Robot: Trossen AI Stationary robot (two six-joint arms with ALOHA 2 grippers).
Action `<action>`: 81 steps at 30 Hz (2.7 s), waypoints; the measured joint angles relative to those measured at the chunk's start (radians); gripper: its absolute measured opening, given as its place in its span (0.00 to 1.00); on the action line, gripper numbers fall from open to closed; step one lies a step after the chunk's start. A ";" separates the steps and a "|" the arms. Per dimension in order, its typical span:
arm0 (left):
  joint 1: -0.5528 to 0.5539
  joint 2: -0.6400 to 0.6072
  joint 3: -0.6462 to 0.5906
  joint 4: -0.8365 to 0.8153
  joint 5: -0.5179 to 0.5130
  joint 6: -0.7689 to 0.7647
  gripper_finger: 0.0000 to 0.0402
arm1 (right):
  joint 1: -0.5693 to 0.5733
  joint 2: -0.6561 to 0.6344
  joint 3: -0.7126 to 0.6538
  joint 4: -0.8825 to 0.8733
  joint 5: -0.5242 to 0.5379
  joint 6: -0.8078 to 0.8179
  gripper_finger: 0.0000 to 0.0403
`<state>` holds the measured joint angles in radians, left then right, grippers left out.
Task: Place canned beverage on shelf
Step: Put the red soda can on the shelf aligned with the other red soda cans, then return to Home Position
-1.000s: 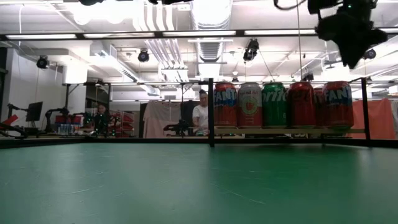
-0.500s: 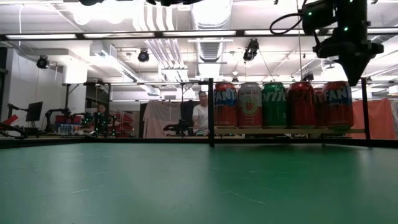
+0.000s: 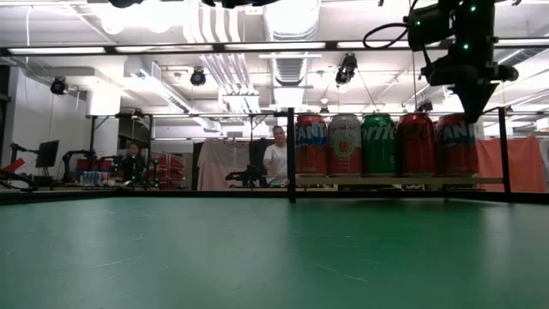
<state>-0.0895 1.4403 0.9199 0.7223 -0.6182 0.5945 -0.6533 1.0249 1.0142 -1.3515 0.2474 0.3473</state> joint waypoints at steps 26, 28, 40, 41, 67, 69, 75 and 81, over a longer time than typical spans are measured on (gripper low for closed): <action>-0.278 -0.418 -0.086 -0.753 0.318 -0.316 0.94 | 0.392 -0.673 -0.177 0.610 -0.196 -0.082 0.02; -0.278 -0.474 -0.142 -0.701 0.319 -0.315 0.94 | 0.426 -0.687 -0.221 0.658 -0.202 -0.106 0.02; -0.274 -0.871 -0.490 -0.488 0.261 -0.367 0.94 | 0.508 -0.675 -0.369 0.930 -0.222 -0.243 0.02; -0.274 -0.906 -0.513 -0.488 0.259 -0.369 0.94 | 0.508 -0.678 -0.379 0.938 -0.223 -0.255 0.02; -0.273 -1.434 -0.906 -0.393 0.234 -0.478 0.94 | 0.508 -0.946 -0.850 1.490 -0.306 -0.295 0.02; -0.273 -1.434 -0.909 -0.405 0.235 -0.484 0.94 | 0.506 -0.966 -0.887 1.547 -0.300 -0.325 0.02; -0.273 -1.411 -0.909 -0.436 0.215 -0.465 0.94 | 0.505 -1.007 -0.979 1.586 -0.308 -0.359 0.02; -0.274 -1.410 -0.905 -0.426 0.031 -0.440 0.94 | 0.505 -1.011 -1.002 1.525 -0.318 -0.382 0.02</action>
<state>-0.3630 0.0303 0.0150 0.2959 -0.5867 0.1541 -0.1486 0.0143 0.0120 0.1738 -0.0711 -0.0351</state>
